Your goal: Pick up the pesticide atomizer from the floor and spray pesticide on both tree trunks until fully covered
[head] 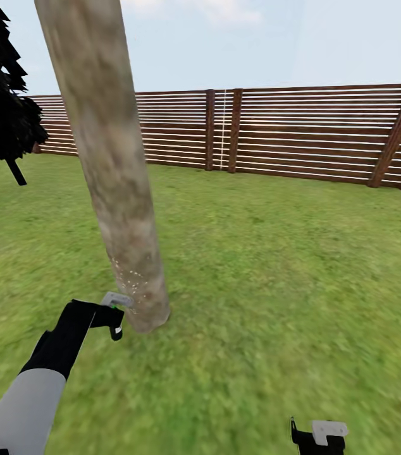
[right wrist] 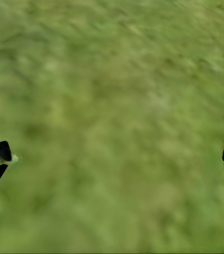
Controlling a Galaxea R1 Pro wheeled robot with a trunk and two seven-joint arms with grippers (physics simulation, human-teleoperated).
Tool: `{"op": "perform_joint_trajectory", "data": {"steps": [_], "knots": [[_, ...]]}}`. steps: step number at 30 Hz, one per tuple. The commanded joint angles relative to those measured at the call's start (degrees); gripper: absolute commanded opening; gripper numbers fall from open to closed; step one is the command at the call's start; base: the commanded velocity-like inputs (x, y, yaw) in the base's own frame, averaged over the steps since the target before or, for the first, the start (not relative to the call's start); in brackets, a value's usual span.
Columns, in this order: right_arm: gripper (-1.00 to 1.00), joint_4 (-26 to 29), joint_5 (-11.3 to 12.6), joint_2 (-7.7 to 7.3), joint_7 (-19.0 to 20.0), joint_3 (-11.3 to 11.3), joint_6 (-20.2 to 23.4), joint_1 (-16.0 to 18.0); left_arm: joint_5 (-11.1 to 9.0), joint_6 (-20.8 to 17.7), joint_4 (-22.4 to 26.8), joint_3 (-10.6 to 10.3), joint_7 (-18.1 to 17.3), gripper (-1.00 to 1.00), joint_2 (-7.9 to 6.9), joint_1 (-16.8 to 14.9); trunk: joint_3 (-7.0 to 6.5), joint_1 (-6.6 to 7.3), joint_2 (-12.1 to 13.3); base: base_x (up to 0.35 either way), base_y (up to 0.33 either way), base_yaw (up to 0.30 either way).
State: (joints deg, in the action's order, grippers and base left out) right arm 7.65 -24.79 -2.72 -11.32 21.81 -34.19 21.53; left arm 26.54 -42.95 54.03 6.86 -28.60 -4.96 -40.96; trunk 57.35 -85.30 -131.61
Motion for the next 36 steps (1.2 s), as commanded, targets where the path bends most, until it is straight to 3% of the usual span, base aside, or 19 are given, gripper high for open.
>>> {"op": "perform_joint_trajectory", "data": {"steps": [1, 4, 9, 10, 12, 15, 18, 22, 25, 27, 29, 36], "knots": [[1.00, 0.00, 0.00, 0.00, -0.02, 0.00, 0.00, 0.00, -0.04, 0.04, 0.02, 0.00, 0.33, -1.00, 0.03, 0.00, 0.00, 0.00, 0.00, 0.000, -0.271, 0.000], [1.00, 0.00, 0.00, 0.00, -0.02, -0.01, 0.00, -0.01, -0.14, 0.06, 0.02, 0.00, 2.78, -1.00, 0.04, 0.00, 0.00, 0.00, 0.00, 0.000, -0.271, 0.015], [1.00, 0.00, 0.00, 0.00, -0.10, -0.01, 0.00, -0.01, -0.10, 0.08, -0.02, 0.06, 3.56, -1.00, 0.15, 0.00, 0.00, 0.00, 0.00, 0.000, -0.271, 0.227], [1.00, 0.00, 0.00, 0.00, -0.09, -0.01, 0.00, 0.00, -0.09, 0.10, -0.04, 0.51, 4.11, -1.00, 0.14, 0.00, 0.00, 0.00, 0.00, 0.000, -0.271, 0.274], [1.00, 0.00, 0.00, 0.03, -0.03, -0.01, 0.00, 0.00, -0.16, 0.35, -0.06, 3.67, 7.36, -1.00, 0.13, 0.00, 0.00, 0.00, 0.00, 0.000, -0.271, 0.277], [1.00, 0.00, 0.00, 0.08, -0.02, -0.01, 0.00, 0.00, -0.24, 0.40, -0.10, 4.42, 9.13, -1.00, 0.26, 0.00, 0.00, 0.00, 0.00, 0.000, -0.271, 0.278], [1.00, 0.00, 0.00, 0.13, -0.02, -0.01, 0.00, -0.01, -0.19, 0.71, -0.08, 4.37, 10.53, -1.00, 2.18, 0.00, 0.00, 0.00, 0.00, 0.031, -0.271, 0.215], [1.00, 0.00, -0.08, 0.09, -0.02, -0.01, 0.00, 0.00, -0.30, 2.16, 0.07, 4.28, 16.69, -1.00, 4.35, 0.00, 0.00, 0.00, 0.00, 0.172, -0.235, 0.029], [1.00, 0.00, -0.06, 0.04, -0.02, -0.01, 0.00, 0.00, -0.51, 2.24, 0.54, 4.33, 16.92, -1.00, 4.57, 0.00, 0.00, 0.00, 0.00, 0.211, -0.209, 0.001], [1.00, 0.00, -0.06, 0.00, -0.07, -0.01, 0.07, 0.00, -3.41, 2.18, 3.08, 4.33, 17.04, -1.00, 4.85, 0.00, 0.00, 0.00, 0.00, 0.060, -0.257, 0.000], [1.00, 0.00, -0.04, 0.00, -0.10, -0.01, 0.08, 0.00, -4.59, 2.17, 3.50, 4.01, 17.07, -1.00, 4.99, 0.00, 0.00, 0.00, 0.00, 0.013, -0.269, 0.000], [1.00, 0.00, 0.00, 0.00, -0.15, -0.01, 0.08, 0.00, -4.62, 2.25, 3.71, 3.87, 17.32, -1.00, 5.58, 0.00, 0.00, 0.00, 0.00, 0.015, -0.272, 0.000]]}}
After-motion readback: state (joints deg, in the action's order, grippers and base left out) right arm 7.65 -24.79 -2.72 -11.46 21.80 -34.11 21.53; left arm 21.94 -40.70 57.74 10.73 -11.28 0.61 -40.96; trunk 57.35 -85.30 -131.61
